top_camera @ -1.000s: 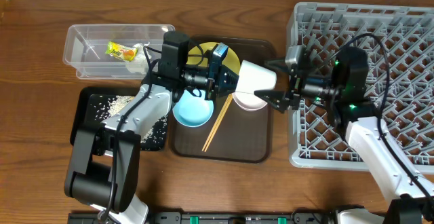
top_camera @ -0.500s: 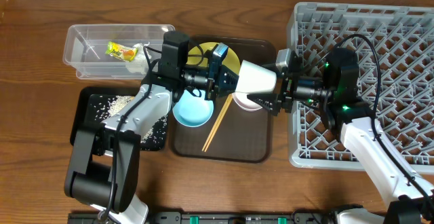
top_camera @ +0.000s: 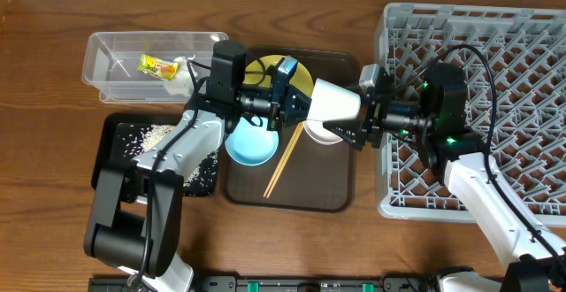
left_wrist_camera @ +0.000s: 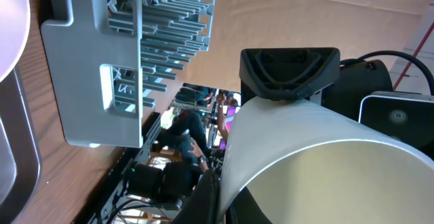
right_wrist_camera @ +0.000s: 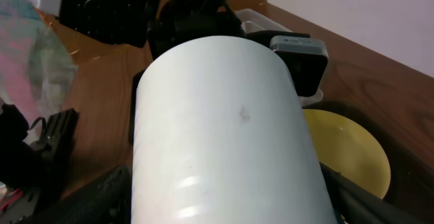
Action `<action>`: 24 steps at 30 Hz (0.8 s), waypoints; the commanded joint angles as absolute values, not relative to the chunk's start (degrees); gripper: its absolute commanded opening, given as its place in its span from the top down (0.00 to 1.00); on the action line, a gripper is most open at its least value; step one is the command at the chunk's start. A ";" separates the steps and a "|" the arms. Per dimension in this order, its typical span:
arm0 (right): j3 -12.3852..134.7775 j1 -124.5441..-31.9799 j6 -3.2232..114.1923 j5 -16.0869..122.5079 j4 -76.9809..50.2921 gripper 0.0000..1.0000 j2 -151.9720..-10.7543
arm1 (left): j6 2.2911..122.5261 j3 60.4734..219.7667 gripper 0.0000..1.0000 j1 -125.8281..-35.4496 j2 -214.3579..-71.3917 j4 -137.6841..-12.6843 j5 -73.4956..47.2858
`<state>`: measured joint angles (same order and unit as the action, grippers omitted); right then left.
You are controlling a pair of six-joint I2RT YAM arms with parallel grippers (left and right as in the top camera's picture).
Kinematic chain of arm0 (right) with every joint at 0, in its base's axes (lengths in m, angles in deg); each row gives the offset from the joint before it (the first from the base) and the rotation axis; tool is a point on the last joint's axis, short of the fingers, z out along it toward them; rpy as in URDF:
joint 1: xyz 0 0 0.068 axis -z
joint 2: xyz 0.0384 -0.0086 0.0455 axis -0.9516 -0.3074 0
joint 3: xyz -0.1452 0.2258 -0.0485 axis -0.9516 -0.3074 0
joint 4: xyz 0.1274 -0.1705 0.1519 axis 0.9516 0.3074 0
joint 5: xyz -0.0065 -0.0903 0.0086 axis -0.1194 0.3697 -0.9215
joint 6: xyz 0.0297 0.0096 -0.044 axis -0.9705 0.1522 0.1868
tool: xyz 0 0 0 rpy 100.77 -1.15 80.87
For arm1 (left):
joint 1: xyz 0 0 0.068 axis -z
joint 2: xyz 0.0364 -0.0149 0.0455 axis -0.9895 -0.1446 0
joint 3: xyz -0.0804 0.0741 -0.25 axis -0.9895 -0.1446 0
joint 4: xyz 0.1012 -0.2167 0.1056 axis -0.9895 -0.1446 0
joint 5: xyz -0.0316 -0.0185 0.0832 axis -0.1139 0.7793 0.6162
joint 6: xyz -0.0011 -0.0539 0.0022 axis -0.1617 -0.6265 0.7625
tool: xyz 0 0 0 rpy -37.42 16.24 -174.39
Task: Sort waste into correct bins and load items into the dishwasher rack
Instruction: 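Open the left gripper to release the cup to the right gripper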
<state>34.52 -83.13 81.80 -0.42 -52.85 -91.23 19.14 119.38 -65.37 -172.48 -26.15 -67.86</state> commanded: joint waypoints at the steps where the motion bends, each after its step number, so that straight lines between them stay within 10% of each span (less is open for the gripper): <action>1: 35.31 -82.56 81.67 -0.26 -52.87 0.22 -91.52 | 19.45 120.14 0.94 -65.22 -172.39 -26.02 -68.84; 24: 35.31 -82.49 81.63 -0.11 -51.23 0.47 -91.52 | 27.43 120.14 0.88 -65.22 -172.39 -25.03 -63.29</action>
<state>34.52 -82.88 81.67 -0.02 -51.98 -91.23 21.61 119.38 -65.37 -172.48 -25.32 -65.82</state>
